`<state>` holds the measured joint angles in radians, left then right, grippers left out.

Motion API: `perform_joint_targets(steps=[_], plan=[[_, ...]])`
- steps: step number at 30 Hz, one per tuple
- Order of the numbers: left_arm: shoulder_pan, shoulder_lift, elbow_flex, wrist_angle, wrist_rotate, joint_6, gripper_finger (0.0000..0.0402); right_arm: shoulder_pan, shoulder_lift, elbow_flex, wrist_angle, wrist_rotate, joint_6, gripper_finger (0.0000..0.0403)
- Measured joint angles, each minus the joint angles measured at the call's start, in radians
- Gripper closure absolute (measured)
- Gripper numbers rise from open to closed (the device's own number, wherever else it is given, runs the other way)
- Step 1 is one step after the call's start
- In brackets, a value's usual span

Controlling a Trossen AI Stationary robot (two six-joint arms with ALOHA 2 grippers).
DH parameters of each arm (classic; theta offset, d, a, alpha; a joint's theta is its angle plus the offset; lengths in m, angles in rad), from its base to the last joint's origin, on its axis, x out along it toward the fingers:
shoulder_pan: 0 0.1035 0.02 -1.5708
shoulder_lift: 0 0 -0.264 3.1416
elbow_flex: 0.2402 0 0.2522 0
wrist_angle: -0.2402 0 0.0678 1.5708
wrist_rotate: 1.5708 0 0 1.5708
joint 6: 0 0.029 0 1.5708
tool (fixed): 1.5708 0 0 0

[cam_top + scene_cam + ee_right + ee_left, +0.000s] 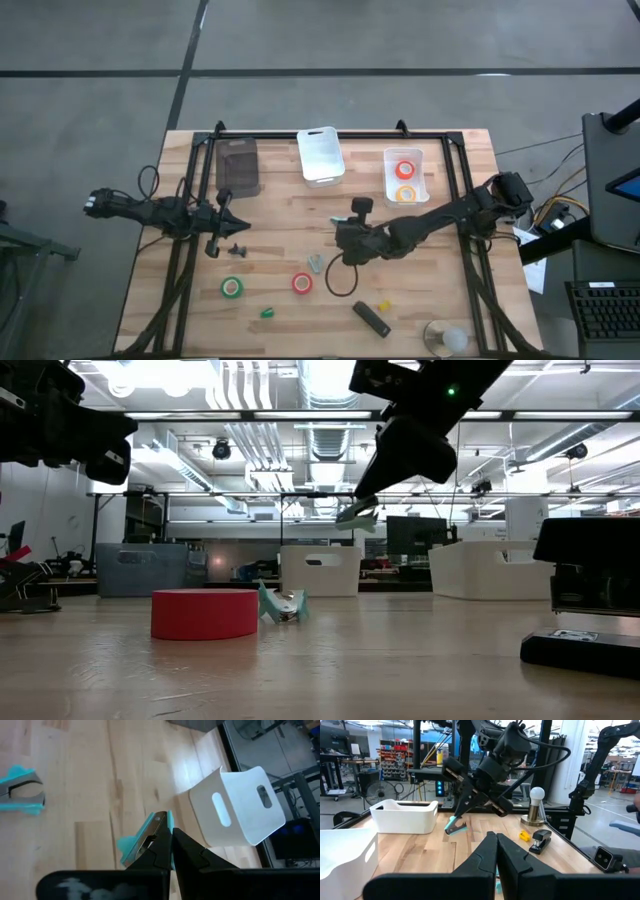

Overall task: Pick and place Stapler, Stapler remover, tape
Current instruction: Put the light blue staple remover into the left white bin

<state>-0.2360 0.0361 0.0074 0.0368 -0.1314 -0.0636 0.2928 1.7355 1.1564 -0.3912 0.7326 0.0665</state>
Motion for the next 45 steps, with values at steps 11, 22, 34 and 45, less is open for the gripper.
perform_joint_targets(steps=[11,22,34,45], plan=[[0.000,0.000,0.000,0.000,0.000,0.000,0.0392,-0.077,-0.001,0.000,0.136,-0.006,-0.121,0.0394],[0.000,0.000,0.000,0.000,0.000,0.000,0.0392,-0.186,-0.001,0.000,0.203,-0.071,-0.171,0.0394],[0.000,0.000,0.000,0.000,0.000,0.000,0.0392,-0.331,-0.001,-0.001,0.333,-0.087,-0.232,0.0394],[0.000,0.000,0.000,0.000,0.000,0.000,0.0392,-0.477,0.000,-0.001,0.373,-0.256,-0.199,0.0394]])
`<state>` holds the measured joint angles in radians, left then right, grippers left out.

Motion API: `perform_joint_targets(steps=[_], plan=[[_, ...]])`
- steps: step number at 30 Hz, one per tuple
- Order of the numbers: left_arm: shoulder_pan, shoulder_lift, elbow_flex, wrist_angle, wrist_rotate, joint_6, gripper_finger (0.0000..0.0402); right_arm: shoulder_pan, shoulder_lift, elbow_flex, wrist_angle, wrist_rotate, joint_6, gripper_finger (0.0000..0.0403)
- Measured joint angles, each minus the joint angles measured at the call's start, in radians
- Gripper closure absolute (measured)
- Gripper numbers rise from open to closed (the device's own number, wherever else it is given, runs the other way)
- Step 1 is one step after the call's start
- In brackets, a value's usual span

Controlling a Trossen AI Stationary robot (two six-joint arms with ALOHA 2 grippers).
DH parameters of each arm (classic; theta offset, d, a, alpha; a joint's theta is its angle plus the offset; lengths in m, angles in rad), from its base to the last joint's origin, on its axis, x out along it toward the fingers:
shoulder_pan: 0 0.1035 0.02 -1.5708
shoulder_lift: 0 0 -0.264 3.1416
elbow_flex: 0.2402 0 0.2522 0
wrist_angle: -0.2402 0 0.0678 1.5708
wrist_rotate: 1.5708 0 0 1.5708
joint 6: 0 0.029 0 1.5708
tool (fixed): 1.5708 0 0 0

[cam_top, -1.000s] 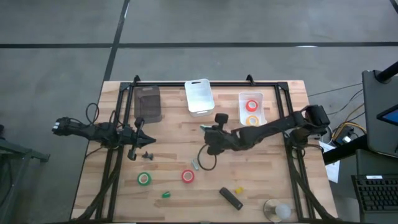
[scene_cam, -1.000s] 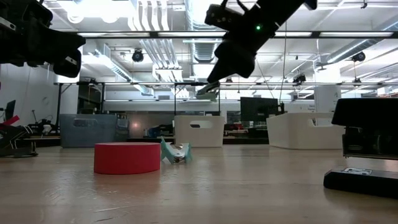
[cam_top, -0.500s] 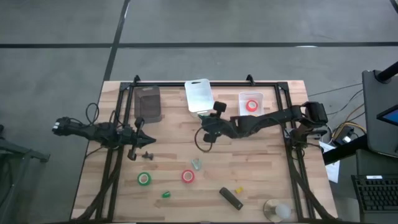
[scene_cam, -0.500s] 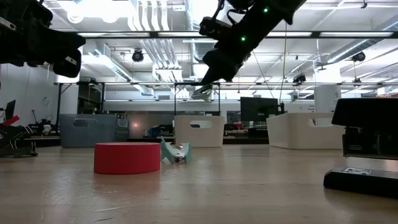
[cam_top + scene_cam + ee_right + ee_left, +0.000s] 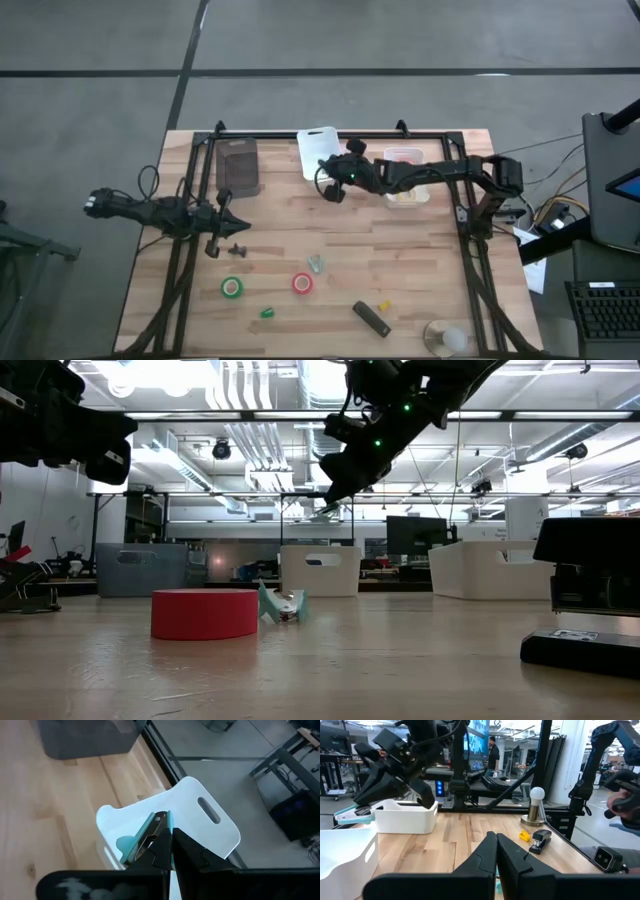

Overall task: Pick and place Stapler, Stapler remover, tape
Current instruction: Put the light blue staple remover into the left white bin

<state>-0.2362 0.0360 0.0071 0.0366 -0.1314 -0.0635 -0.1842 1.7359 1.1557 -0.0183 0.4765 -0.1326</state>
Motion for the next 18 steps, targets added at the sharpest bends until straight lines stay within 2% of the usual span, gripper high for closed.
perform_joint_targets(steps=[9,18], plan=[[0.000,0.000,0.000,0.000,0.000,0.000,0.0392,-0.074,0.018,0.000,0.034,-0.014,0.069,0.0394],[0.000,0.000,0.000,0.000,0.000,0.000,0.0392,-0.083,0.108,0.000,0.061,-0.010,0.054,0.0394]])
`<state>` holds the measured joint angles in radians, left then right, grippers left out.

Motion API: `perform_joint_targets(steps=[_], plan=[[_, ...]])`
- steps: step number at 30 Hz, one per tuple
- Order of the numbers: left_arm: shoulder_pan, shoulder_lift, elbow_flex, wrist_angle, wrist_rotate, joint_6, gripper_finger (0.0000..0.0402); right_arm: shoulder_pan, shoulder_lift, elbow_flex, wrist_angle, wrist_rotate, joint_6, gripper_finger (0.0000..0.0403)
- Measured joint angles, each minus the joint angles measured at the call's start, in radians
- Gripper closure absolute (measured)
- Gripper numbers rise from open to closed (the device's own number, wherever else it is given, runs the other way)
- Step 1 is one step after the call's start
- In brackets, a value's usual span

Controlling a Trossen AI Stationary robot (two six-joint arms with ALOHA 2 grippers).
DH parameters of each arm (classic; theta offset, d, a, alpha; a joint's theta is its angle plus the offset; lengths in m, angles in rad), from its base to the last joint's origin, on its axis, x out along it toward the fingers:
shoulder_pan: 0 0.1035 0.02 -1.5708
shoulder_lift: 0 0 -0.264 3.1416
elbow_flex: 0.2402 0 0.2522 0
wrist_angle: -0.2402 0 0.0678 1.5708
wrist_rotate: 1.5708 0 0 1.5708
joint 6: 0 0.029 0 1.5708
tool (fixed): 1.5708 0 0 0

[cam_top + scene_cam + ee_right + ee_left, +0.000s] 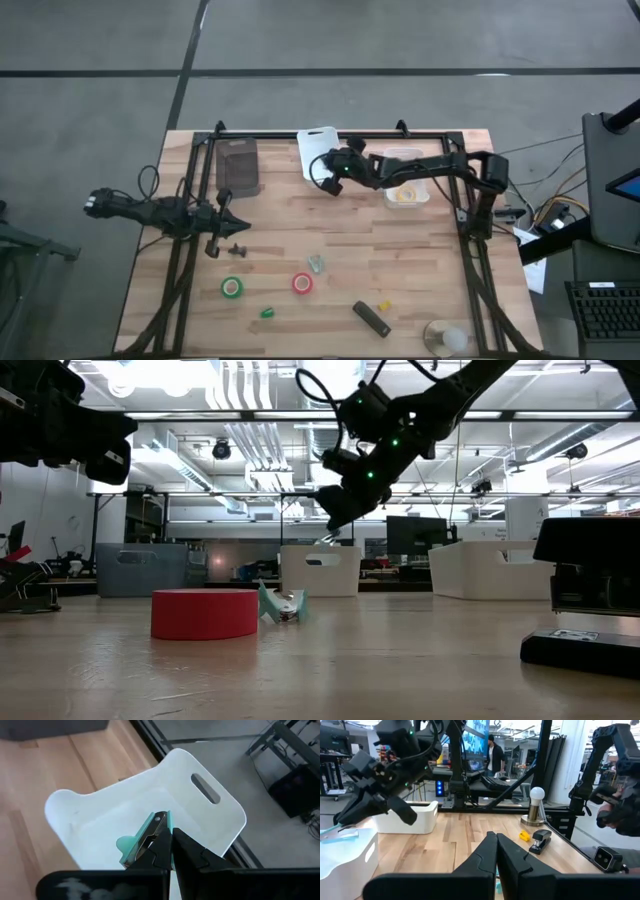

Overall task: Pick and place Stapler, Stapler remover, tape
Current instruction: Put the light blue staple remover into the left white bin

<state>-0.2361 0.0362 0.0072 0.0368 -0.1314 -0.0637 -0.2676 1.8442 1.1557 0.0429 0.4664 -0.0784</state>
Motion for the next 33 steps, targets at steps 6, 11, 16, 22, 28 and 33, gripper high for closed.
perform_joint_targets(steps=[6,11,16,22,28,33], plan=[[0.000,0.000,0.000,0.000,0.000,0.000,0.0392,-0.011,0.019,0.000,-0.004,-0.005,0.014,0.0394],[0.000,0.000,0.000,0.000,0.000,0.000,0.0392,-0.031,0.019,0.000,0.000,-0.051,0.033,0.0394],[0.000,0.000,0.000,0.000,0.000,0.000,0.0392,-0.043,0.019,-0.002,0.002,-0.112,0.050,0.0394],[0.000,0.000,0.000,0.000,0.000,0.000,0.0392,-0.048,0.019,-0.003,-0.002,-0.167,0.056,0.0394],[0.000,0.000,0.000,0.000,0.000,0.000,0.0392,-0.050,0.019,-0.004,-0.003,-0.186,0.061,0.0375],[0.000,0.000,0.000,0.000,0.000,0.000,0.0392,-0.050,0.019,-0.004,-0.003,-0.179,0.057,0.0329]])
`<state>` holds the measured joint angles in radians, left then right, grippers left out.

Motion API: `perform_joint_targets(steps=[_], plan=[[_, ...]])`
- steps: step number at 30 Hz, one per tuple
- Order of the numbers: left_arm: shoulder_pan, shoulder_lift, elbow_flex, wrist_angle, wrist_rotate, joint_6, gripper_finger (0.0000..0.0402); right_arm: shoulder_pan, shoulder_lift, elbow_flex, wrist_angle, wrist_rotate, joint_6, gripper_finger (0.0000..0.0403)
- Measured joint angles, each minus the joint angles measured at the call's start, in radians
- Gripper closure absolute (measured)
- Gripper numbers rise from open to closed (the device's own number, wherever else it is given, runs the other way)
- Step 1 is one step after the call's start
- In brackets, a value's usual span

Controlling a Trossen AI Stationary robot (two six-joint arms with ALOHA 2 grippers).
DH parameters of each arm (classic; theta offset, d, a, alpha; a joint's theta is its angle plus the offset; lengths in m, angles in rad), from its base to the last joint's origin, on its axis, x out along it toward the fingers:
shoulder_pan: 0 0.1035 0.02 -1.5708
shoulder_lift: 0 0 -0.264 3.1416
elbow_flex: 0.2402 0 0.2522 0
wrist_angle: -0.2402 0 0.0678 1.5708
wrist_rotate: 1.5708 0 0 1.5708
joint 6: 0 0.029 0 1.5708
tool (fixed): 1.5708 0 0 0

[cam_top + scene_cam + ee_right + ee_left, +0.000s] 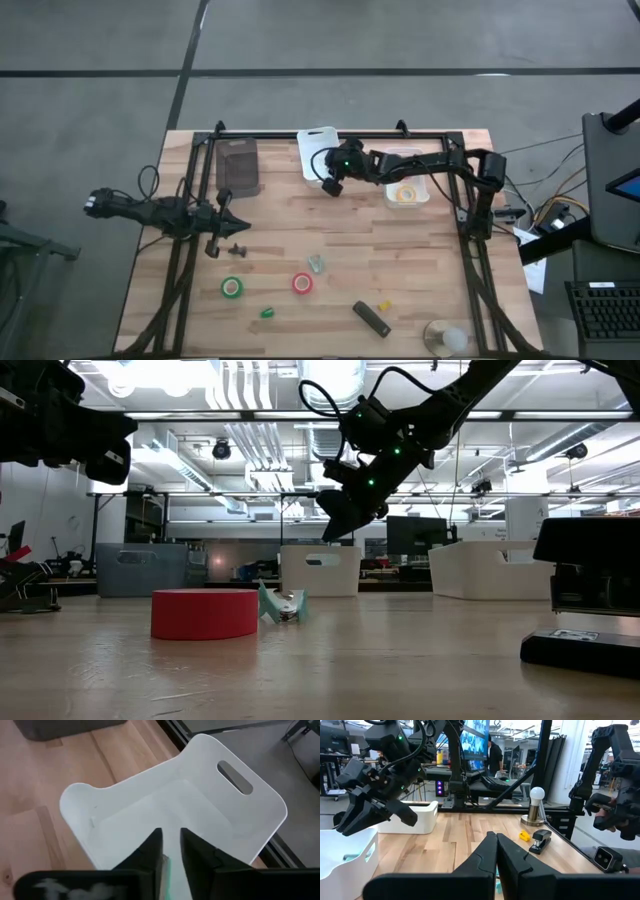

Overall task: Pick and place Stapler, Stapler remover, tape
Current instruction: Put the light blue staple remover into the left white bin

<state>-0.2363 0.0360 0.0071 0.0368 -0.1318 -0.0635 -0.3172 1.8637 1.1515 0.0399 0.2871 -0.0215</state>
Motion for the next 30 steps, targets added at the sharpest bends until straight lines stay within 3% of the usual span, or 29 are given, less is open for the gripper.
perform_joint_targets(steps=[5,12,18,21,30], plan=[[0.000,0.000,0.000,0.000,0.000,0.000,0.0392,0.038,-0.037,0.001,-0.013,-0.053,-0.067,0.0295],[0.000,0.000,0.000,0.000,0.000,0.000,0.0392,0.235,-0.107,0.003,-0.156,-0.131,-0.315,0.0285],[0.000,0.000,0.000,0.000,0.000,0.000,0.0392,0.405,-0.109,0.002,-0.312,-0.113,-0.549,0.0292],[0.000,0.000,0.000,0.000,0.000,0.000,0.0392,0.462,-0.109,0.002,-0.314,-0.019,-0.558,0.0300],[0.000,0.000,0.000,0.000,0.000,0.000,0.0392,0.513,-0.086,0.002,-0.312,0.031,-0.663,0.0305]])
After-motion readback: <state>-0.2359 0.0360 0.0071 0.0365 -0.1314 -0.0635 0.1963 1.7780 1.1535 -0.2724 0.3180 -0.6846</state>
